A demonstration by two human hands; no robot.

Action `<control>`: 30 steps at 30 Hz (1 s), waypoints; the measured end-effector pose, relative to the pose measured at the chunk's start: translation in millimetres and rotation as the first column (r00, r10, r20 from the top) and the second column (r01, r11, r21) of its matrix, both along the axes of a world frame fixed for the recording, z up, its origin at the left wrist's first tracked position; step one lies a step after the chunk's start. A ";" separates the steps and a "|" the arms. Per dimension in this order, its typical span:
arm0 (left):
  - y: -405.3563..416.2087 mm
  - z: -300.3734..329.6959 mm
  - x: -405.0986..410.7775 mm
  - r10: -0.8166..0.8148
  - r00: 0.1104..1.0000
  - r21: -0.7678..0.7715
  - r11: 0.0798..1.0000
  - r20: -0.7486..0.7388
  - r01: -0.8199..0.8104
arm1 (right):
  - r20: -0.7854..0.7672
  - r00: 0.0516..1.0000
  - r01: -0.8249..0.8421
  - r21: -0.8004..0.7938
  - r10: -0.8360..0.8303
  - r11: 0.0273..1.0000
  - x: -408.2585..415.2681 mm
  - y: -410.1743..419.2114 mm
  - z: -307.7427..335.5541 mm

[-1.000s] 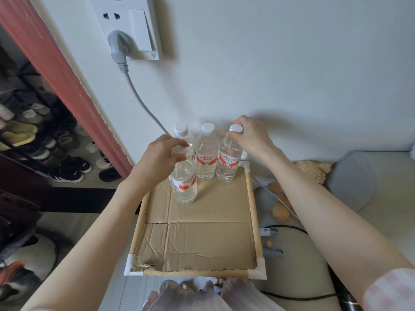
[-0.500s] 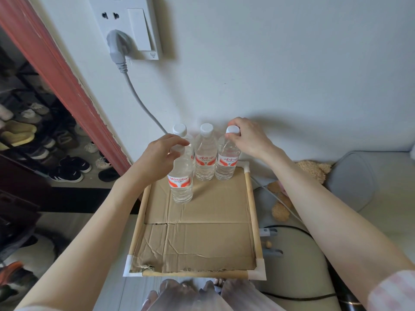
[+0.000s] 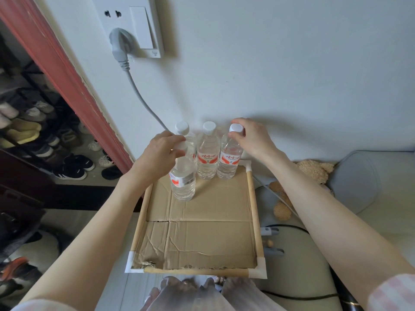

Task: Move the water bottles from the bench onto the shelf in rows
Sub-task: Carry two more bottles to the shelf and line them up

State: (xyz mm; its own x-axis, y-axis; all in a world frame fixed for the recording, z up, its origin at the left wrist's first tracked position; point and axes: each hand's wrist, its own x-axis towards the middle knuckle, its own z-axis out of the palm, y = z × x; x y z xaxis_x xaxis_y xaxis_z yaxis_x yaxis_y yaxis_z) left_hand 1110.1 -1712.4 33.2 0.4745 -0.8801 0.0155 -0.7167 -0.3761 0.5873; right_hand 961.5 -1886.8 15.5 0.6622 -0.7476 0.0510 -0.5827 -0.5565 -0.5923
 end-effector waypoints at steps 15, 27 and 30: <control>0.6 -2.2 -1.7 0.125 0.992 -0.014 0.992 0.013 -0.124 | -0.015 0.999 0.040 -0.073 -0.041 0.997 1.0 5.7 -2.8; 6.3 -3.6 4.3 -0.080 0.996 -0.075 0.994 -0.038 0.077 | -0.007 0.999 0.044 -0.096 -0.045 0.994 -0.2 6.7 -4.3; 6.7 -4.5 4.9 -0.103 0.994 -0.086 0.991 -0.047 0.098 | -0.001 0.999 0.048 -0.088 -0.048 0.995 0.1 6.9 -4.4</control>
